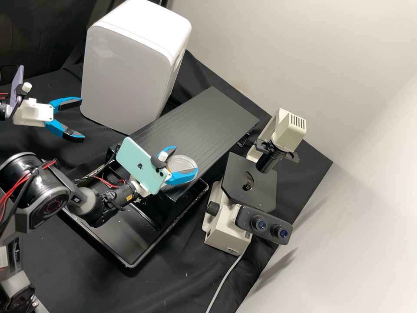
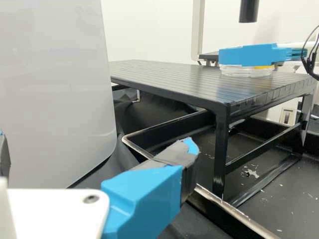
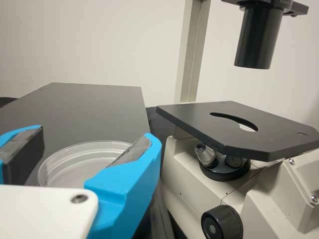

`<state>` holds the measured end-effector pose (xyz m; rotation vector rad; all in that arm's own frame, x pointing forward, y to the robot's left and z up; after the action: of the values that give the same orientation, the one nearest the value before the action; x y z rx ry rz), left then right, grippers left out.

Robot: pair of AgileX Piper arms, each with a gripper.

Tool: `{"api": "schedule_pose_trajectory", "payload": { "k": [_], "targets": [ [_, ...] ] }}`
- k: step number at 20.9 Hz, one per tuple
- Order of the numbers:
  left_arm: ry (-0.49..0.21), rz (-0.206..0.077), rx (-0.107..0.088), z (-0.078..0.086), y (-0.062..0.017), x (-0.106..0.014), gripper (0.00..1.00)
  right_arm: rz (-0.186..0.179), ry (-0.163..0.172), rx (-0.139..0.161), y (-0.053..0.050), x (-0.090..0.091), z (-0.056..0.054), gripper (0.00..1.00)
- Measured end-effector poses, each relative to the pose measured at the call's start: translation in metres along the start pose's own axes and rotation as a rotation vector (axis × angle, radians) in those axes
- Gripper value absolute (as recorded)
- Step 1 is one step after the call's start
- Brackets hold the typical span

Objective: Remove the lid from the petri dish

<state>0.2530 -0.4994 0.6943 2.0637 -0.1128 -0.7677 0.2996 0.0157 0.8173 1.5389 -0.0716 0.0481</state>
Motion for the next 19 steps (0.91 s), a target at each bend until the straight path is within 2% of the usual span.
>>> {"api": "schedule_pose_trajectory", "payload": {
  "k": [2,3,6,11,19],
  "targets": [
    [0.000,0.000,0.000,0.0000,0.0000,0.0000,1.00,0.002,0.001,0.000,0.0001,0.0000,-0.0001,0.00],
    [0.000,0.000,0.000,0.0000,0.0000,0.0000,1.00,0.002,0.001,0.000,0.0001,0.0000,-0.0001,1.00],
    [0.000,0.000,0.000,0.0000,0.0000,0.0000,1.00,0.002,0.001,0.000,0.0002,0.0000,-0.0001,1.00],
    [0.000,0.000,0.000,0.0000,0.0000,0.0000,1.00,0.023,-0.016,0.014,0.0019,-0.0005,0.0017,1.00],
    [0.000,0.000,0.000,0.0000,0.0000,0.0000,1.00,0.023,-0.016,0.014,0.0019,-0.0005,0.0017,1.00]
  ]
}}
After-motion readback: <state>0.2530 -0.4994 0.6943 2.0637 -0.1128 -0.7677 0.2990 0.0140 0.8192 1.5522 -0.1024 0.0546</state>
